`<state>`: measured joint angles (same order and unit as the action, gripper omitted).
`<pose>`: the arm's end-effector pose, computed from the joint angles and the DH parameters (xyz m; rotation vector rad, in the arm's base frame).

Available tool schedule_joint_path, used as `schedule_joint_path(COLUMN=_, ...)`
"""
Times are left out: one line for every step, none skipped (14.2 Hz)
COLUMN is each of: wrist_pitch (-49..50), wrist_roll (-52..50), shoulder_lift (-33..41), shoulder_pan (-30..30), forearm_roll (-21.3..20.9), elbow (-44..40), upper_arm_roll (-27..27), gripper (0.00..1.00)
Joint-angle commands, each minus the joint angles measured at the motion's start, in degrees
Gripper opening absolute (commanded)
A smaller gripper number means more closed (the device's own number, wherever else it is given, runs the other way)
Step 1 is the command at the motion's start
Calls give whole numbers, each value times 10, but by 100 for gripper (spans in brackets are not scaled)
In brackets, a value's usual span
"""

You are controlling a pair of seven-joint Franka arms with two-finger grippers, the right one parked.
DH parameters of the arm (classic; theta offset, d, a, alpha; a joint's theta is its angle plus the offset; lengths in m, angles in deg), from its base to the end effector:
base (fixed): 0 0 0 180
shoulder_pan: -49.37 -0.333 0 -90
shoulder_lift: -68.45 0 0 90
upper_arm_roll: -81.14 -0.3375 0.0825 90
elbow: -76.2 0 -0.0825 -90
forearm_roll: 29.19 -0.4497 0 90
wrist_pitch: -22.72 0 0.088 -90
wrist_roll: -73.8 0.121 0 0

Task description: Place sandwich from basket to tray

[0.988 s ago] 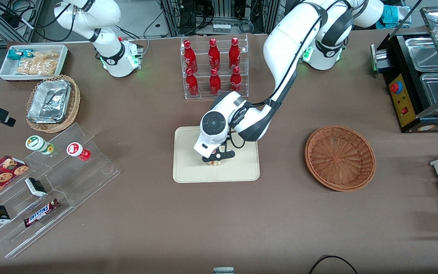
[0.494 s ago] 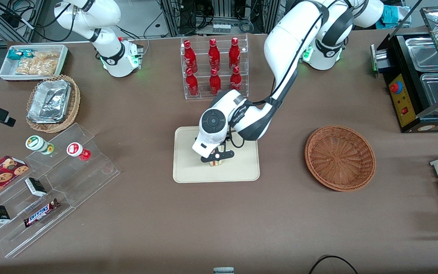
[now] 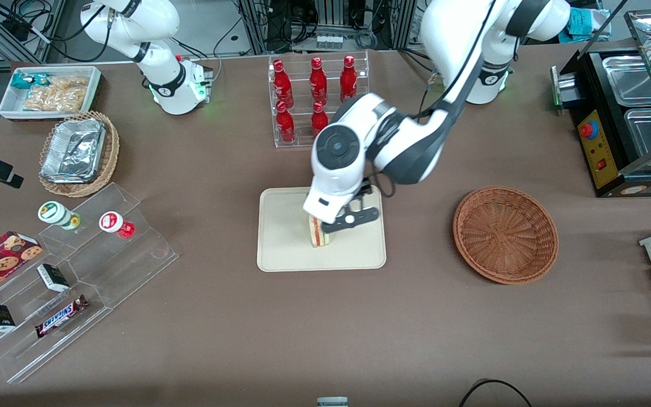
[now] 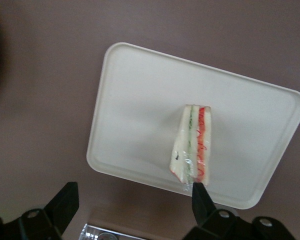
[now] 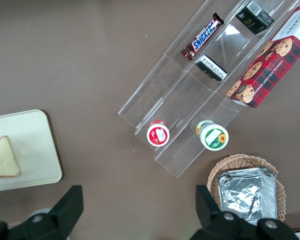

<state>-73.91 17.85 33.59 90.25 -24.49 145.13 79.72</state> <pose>0.6008 -0.5121 0.4050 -3.0527 -0.4595 0.2057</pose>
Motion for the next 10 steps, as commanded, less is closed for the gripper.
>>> schedule_joint_path(wrist_pitch=-7, wrist_roll=28, shoulder_lift=96, shoulder_pan=-38, forearm_roll=-5, elbow=131, upper_arm_roll=-8, gripper=100)
schedule_joint_path(wrist_pitch=-7, wrist_roll=65, shoulder_lift=125, shoulder_pan=-54, forearm_roll=-6, elbow=165, upper_arm_roll=-8, gripper=100)
schedule_joint_path(wrist_pitch=-5, wrist_roll=103, shoulder_lift=151, shoulder_pan=-75, forearm_roll=-6, elbow=194, upper_arm_roll=-8, gripper=100)
schedule_joint_path(wrist_pitch=-2, wrist_roll=142, shoulder_lift=177, shoulder_pan=-94, forearm_roll=-6, elbow=223, upper_arm_roll=-8, gripper=100)
schedule_joint_path(wrist_pitch=-1, wrist_roll=172, shoulder_lift=202, shoulder_pan=-110, forearm_roll=-6, elbow=250, upper_arm_roll=-8, gripper=100)
schedule_joint_path(wrist_pitch=2, wrist_roll=208, shoulder_lift=231, shoulder_pan=-128, forearm_roll=-7, elbow=279, upper_arm_roll=-8, gripper=100)
schedule_joint_path(wrist_pitch=9, wrist_roll=238, shoulder_lift=257, shoulder_pan=-145, forearm_roll=-7, elbow=302, upper_arm_roll=-9, gripper=100)
schedule_joint_path(wrist_pitch=18, wrist_roll=268, shoulder_lift=279, shoulder_pan=-161, forearm_roll=-7, elbow=319, upper_arm_roll=-9, gripper=100)
schedule_joint_path(wrist_pitch=36, wrist_roll=298, shoulder_lift=298, shoulder_pan=-178, forearm_roll=-8, elbow=325, upper_arm_roll=-9, gripper=100)
schedule_joint_path(wrist_pitch=60, wrist_roll=318, shoulder_lift=312, shoulder_pan=-194, forearm_roll=-9, elbow=323, upper_arm_roll=-10, gripper=100)
